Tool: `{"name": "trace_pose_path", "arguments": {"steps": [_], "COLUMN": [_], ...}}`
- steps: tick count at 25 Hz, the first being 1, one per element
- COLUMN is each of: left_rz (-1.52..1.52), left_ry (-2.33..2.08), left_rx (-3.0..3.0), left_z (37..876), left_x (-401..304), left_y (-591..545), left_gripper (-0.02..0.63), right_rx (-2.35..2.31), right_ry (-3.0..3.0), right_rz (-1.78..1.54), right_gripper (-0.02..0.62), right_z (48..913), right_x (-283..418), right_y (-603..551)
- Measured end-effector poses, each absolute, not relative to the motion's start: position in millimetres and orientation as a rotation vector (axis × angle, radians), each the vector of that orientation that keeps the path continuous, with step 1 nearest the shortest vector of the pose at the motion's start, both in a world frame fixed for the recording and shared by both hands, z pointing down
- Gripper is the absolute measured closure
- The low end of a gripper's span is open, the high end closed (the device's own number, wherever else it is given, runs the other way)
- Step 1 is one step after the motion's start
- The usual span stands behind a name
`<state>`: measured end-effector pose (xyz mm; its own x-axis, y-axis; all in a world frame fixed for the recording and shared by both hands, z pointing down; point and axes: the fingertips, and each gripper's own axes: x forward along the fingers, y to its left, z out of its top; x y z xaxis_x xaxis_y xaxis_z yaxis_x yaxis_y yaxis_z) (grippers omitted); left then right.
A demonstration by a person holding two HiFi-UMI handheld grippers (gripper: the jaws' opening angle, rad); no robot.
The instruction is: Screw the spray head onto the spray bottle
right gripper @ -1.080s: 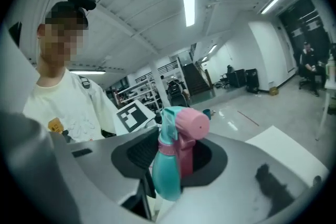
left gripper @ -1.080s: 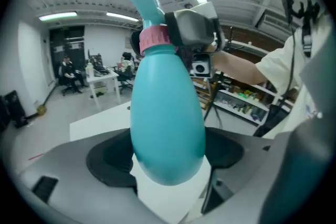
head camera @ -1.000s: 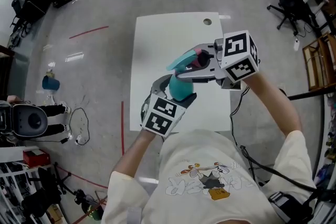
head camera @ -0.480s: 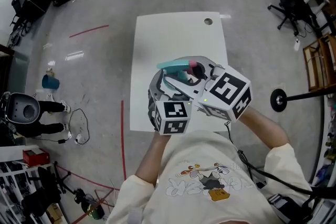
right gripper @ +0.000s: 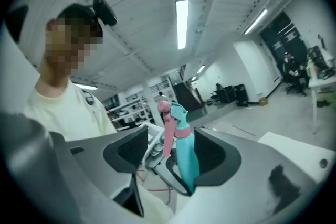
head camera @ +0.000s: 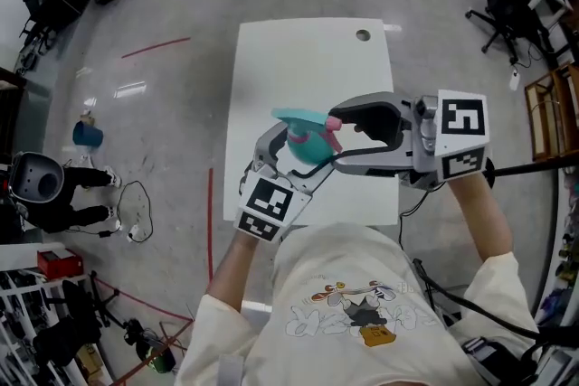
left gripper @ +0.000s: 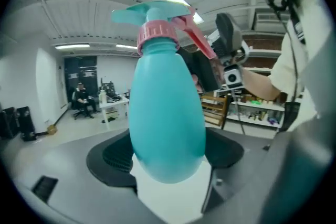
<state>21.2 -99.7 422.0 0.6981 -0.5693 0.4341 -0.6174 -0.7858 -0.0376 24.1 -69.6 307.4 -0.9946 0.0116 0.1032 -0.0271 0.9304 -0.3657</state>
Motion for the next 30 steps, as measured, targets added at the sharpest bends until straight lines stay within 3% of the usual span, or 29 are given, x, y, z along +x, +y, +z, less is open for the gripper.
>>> {"name": "trace_pose_path", "arguments": {"steps": [7, 15, 19, 21, 30], "left_rz": [0.534, 0.568, 0.653, 0.653, 0.812], "left_ry": [-0.118, 0.564, 0.693, 0.717, 0.578], "left_rx": [2.983, 2.941, 2.905, 2.888, 2.812], "left_z": [384, 360, 370, 374, 392], "left_x": [34, 49, 60, 64, 58], "left_y": [-26, 49, 68, 69, 60], "left_gripper": [0.201, 0.202, 0.202, 0.202, 0.202], "right_rx": [-0.420, -0.918, -1.104, -1.147, -1.006], "right_ry": [-3.100, -2.925, -2.832, -2.811, -2.742], "right_rz": [0.521, 0.368, 0.345, 0.346, 0.356], "right_gripper": [0.336, 0.337, 0.341, 0.459, 0.461], "right_z": [262, 267, 269, 272, 288], "right_x": [57, 20, 15, 18, 12], "right_y": [-60, 3, 26, 29, 20]}}
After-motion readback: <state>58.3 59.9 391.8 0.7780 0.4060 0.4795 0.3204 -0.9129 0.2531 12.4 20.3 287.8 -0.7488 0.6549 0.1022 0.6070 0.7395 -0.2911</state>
